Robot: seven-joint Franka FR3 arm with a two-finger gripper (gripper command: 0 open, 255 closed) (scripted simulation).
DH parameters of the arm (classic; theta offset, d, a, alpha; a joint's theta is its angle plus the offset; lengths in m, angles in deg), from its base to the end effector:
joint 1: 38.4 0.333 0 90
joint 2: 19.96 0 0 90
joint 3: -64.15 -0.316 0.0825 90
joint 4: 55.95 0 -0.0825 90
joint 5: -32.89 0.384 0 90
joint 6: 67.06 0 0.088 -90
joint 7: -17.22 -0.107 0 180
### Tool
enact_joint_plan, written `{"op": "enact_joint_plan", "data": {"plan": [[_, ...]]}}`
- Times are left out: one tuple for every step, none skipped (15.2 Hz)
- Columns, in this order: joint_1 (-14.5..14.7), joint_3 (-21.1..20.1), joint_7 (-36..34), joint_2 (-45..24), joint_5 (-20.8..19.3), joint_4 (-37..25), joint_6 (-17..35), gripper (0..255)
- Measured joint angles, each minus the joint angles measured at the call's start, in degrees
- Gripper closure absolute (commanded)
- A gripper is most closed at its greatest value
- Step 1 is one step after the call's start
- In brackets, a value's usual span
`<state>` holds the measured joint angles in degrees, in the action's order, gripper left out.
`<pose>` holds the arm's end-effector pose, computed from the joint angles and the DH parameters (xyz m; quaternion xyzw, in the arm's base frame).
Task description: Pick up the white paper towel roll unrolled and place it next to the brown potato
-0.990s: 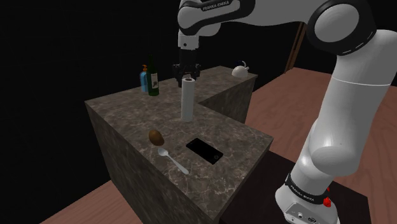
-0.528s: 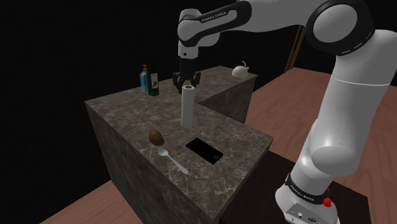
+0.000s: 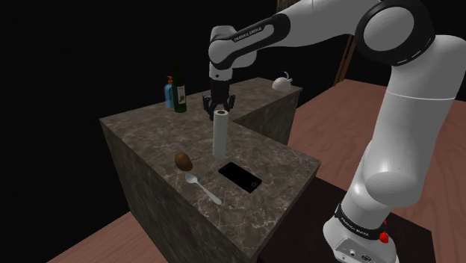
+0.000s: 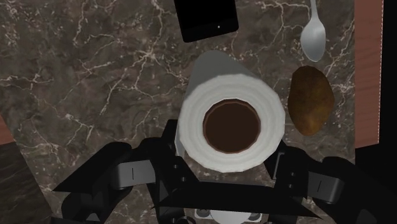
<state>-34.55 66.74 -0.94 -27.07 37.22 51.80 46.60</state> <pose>0.5896 0.0185 0.4412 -0.9862 0.1621 0.0156 0.0294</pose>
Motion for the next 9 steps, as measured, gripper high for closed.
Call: {"op": "enact_joint_plan", "data": {"plan": [[0.01,-0.01,0.03,-0.21,0.03,0.53,0.74,255],[-0.03,0.01,0.15,-0.39,0.06,0.92,1.31,255],[0.02,-0.03,0.15,-0.93,0.13,1.43,2.36,255],[0.01,-0.03,0.20,-1.11,0.15,1.77,2.85,255],[0.01,-0.03,0.23,-1.13,0.16,2.00,3.12,255],[0.01,-0.04,0.24,-1.18,0.17,2.11,3.29,255],[0.01,-0.03,0.25,-1.20,0.18,2.15,3.36,255],[0.01,-0.03,0.27,-1.20,0.18,2.20,3.41,255],[0.00,-0.03,0.27,-1.21,0.18,2.21,3.44,255]]}}
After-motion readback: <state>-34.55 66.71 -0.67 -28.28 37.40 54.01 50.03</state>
